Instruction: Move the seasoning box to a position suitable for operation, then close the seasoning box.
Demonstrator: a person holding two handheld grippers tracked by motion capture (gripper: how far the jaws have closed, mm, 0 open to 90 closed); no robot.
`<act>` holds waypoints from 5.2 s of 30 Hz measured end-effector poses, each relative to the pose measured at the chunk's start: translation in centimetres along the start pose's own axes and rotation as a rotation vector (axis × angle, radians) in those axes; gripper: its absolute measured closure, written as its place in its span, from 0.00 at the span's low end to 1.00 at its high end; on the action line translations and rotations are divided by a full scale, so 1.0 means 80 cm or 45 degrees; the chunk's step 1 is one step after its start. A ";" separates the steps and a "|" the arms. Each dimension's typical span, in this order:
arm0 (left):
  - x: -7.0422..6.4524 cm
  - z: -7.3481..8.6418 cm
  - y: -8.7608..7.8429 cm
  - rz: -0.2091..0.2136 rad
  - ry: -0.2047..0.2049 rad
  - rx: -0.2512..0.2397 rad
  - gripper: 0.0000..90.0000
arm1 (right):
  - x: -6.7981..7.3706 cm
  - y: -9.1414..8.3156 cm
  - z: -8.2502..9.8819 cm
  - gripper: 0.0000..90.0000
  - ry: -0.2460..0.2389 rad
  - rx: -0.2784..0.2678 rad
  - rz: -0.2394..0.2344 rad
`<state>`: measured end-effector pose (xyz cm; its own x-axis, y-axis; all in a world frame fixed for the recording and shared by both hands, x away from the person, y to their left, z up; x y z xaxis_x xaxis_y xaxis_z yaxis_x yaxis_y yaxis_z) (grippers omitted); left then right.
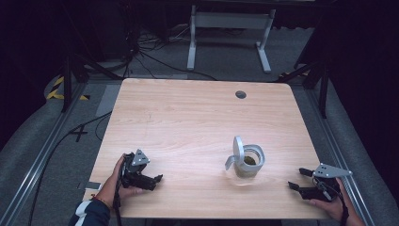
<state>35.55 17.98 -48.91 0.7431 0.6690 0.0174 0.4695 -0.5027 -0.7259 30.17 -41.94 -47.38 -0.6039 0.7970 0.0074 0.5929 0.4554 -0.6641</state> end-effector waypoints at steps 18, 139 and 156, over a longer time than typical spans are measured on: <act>0.002 0.002 -0.003 0.002 0.014 -0.003 0.02 | 0.001 0.000 0.000 0.26 0.004 0.001 0.002; -0.137 -0.274 0.026 0.291 0.597 -0.378 0.93 | 0.000 0.000 0.000 0.26 0.000 0.000 -0.001; -0.075 -0.179 -0.011 0.057 0.545 -0.158 0.59 | 0.000 0.000 0.000 0.26 0.003 0.001 0.001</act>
<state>37.49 6.54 -38.56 0.8823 0.3709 0.2899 0.4664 -0.6057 -0.6447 30.14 -41.91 -47.38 -0.6024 0.7982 0.0087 0.5928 0.4547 -0.6647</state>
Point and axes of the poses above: each handheld gripper's, and its own axes: y roughly forward along the jaws, z roughly out of its underside, x roughly to its left, the point moved 1 cm from there along y, roughly forward along the jaws, and after that the axes turned 3 degrees about y, right-handed, at the moved point
